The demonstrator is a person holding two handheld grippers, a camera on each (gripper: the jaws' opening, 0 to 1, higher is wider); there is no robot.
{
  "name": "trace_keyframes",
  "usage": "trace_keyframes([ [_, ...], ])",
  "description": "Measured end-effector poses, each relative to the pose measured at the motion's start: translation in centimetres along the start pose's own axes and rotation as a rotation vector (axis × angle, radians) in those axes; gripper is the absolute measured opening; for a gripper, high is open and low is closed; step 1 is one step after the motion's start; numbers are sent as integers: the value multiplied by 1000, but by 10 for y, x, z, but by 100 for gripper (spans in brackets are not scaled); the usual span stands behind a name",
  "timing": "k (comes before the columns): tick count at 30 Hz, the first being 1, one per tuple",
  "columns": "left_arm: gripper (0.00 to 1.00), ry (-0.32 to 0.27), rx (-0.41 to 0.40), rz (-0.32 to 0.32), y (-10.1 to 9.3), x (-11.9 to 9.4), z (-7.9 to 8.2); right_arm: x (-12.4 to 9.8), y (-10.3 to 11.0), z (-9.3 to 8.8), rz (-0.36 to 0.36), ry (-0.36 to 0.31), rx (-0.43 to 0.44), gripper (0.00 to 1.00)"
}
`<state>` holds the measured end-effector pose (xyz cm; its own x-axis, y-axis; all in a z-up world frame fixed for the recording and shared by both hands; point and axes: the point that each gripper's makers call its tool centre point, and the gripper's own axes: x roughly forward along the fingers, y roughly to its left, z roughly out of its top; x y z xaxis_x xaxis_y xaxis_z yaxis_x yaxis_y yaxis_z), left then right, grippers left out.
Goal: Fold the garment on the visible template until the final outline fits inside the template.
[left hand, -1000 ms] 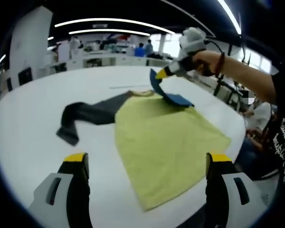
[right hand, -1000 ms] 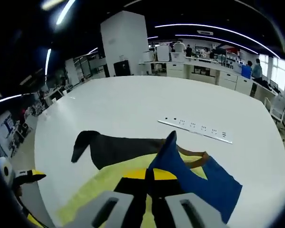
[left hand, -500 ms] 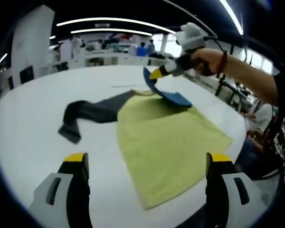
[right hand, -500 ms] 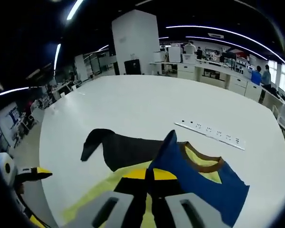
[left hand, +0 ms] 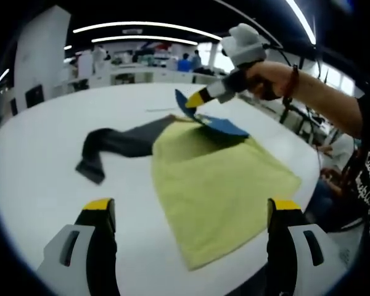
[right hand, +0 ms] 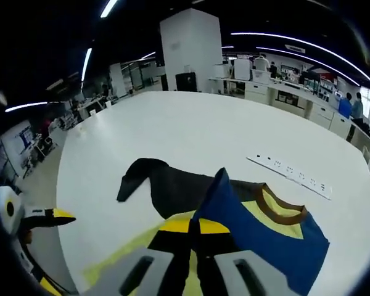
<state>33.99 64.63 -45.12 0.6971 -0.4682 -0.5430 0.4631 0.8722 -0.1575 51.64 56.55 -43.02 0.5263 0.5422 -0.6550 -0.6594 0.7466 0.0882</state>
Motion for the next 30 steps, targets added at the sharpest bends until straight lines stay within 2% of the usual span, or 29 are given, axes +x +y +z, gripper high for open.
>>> trace_keyframes([
  [9,99,3,-1,-3,-1,-1,-2,14,2,-19,-9,45,-20,0],
  [22,99,12,-8,-8,-1,-2,-8,45,4,-57,-14,107,73,0],
  [25,99,9,-18,1,1,-3,-8,51,9,-64,7,117,99,0],
  [26,99,10,-19,3,1,-3,-8,53,15,-69,41,138,104,0],
  [30,99,12,-19,11,3,-4,-9,54,19,-73,63,148,103,9],
])
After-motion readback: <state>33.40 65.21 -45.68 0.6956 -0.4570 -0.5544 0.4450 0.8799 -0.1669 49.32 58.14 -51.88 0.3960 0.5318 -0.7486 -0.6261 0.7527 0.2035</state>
